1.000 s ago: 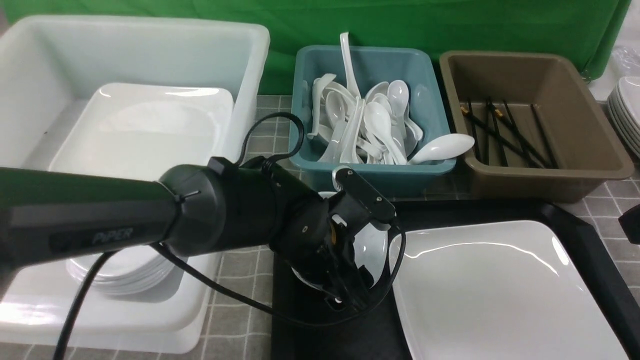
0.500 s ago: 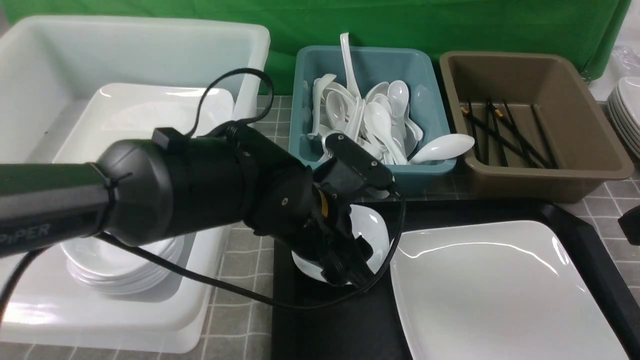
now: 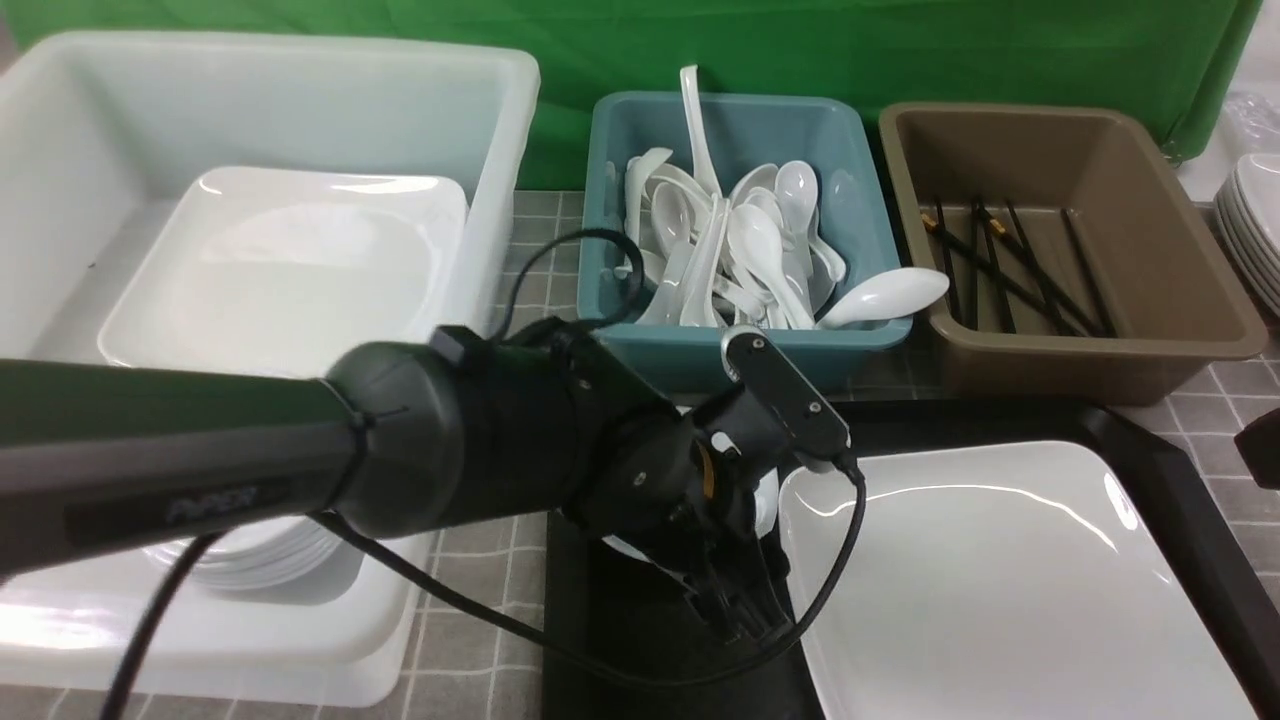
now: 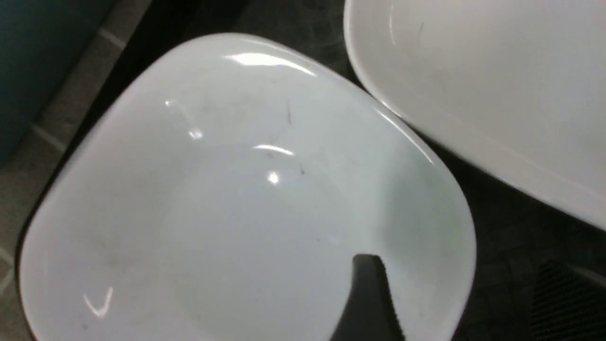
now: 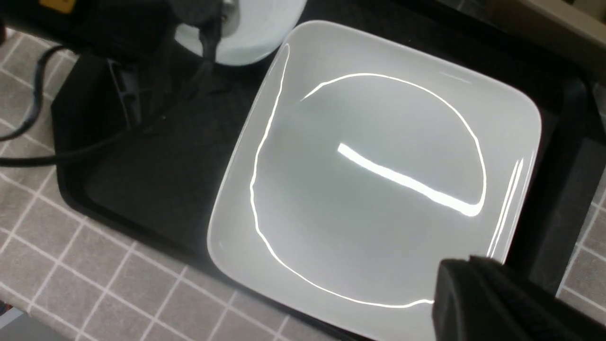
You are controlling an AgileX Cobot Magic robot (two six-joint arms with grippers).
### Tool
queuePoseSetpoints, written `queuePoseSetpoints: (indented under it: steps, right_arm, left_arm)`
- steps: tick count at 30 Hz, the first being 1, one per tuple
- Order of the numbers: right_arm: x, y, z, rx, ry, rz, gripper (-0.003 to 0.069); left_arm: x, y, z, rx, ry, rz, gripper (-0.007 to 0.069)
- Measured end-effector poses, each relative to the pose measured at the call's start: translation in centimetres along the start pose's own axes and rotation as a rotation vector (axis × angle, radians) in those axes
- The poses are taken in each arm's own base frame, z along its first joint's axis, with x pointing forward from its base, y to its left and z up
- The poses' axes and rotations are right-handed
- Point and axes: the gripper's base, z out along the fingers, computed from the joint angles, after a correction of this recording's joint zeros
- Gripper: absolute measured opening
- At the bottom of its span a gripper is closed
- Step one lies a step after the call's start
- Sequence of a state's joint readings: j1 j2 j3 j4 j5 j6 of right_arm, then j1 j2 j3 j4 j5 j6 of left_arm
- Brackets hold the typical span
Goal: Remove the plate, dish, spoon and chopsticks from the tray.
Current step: Use the left arm to grab a small plate from the dinner plate, then use the left arm to put the small plate into the large storage box on the left
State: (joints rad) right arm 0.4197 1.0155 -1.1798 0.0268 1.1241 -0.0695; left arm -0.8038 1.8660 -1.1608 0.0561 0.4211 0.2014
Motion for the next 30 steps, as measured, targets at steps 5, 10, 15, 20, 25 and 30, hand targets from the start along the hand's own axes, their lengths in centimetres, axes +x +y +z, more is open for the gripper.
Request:
queuePoseSetpoints:
  steps: [5,10,15,20,25,30]
  right_arm:
    - [0.0,0.0,0.0,0.000,0.000,0.000,0.0038]
    - [0.0,0.0,0.0,0.000,0.000,0.000,0.0038]
    - [0.0,0.0,0.0,0.000,0.000,0.000,0.0038]
    - [0.0,0.0,0.0,0.000,0.001,-0.001,0.0038]
    - [0.0,0.0,0.0,-0.003,0.002,0.000,0.0038]
    - [0.0,0.3,0.1,-0.038,-0.002,0.011,0.0038]
  left_arm:
    - [0.3,0.2,1.2,-0.033,0.008,0.064,0.0430]
    - [0.7,0.4,2.4,-0.062,0.034,0.084,0.0426]
    - [0.8,0.4,2.5,-0.065,0.034,0.052,0.0349]
    - [0.4,0.5,2.2,-0.073,0.026,0.077,0.0150]
    - [-0.1,0.5,0.4,-0.065,0.016,0.026,0.0116]
    - [-0.9,0.8,-3.7,-0.072,-0.042,-0.044,0.0038]
